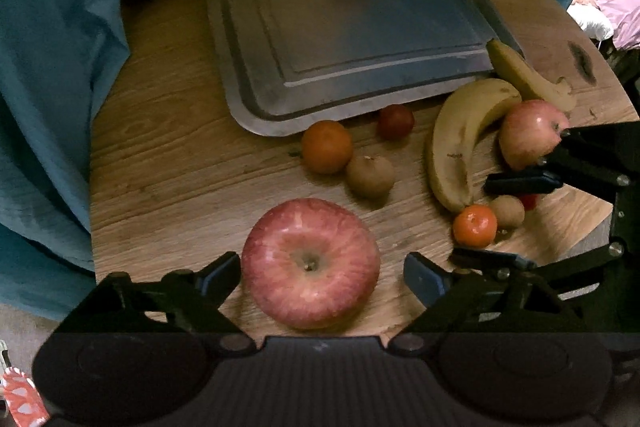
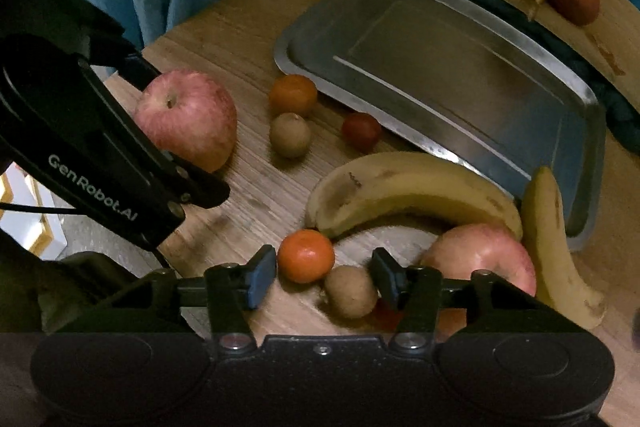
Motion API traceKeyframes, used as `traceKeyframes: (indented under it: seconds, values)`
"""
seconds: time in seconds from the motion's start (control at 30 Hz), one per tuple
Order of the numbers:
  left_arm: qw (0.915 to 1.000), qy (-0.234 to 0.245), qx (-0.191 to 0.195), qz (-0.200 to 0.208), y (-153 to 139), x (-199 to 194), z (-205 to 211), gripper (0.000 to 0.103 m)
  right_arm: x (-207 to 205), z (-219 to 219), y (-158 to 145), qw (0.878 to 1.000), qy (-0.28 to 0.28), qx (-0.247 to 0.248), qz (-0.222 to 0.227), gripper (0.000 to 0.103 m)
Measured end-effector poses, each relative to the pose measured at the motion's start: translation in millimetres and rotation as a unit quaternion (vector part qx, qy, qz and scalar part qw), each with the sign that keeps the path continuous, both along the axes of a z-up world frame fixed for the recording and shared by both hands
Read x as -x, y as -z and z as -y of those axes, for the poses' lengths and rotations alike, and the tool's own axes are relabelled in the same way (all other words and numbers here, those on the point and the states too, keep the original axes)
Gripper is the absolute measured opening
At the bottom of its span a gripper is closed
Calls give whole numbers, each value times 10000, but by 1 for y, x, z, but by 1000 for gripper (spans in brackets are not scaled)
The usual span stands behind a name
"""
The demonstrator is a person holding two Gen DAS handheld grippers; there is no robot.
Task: Organize fruits
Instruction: 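Move the right gripper to a tangerine while the left gripper approaches the large red apple, then close the right gripper on the tangerine while the left gripper closes on the red apple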
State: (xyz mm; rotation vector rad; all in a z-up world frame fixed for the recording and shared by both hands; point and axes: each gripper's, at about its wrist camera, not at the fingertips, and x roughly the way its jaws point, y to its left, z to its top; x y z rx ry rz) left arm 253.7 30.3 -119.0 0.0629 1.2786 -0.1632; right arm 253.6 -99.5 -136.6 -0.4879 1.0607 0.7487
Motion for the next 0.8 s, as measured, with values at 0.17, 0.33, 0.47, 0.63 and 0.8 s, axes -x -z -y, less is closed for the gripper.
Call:
traceKeyframes:
  seconds: [0.17, 0.33, 0.47, 0.63, 0.8]
  values:
    - [9999, -142, -58, 9, 0, -2, 3, 82, -3, -2, 0, 9994, -327, -92, -51, 42]
    - [9993, -371, -71, 47, 1, -4, -4, 71, -8, -1, 0, 9986, -475, -166, -175, 39]
    - [9991, -419, -87, 0, 4, -6, -5, 73, -10, 0, -1, 9981, -528, -220, -214, 39]
    - [9987, -497, -92, 40, 3, -6, -5, 72, -16, 9, -1, 9971, -464, -446, -406, 37]
    - [9980, -630, 1, -15, 4, -7, -8, 72, -30, 11, -3, 9931, -620, -644, -755, 33]
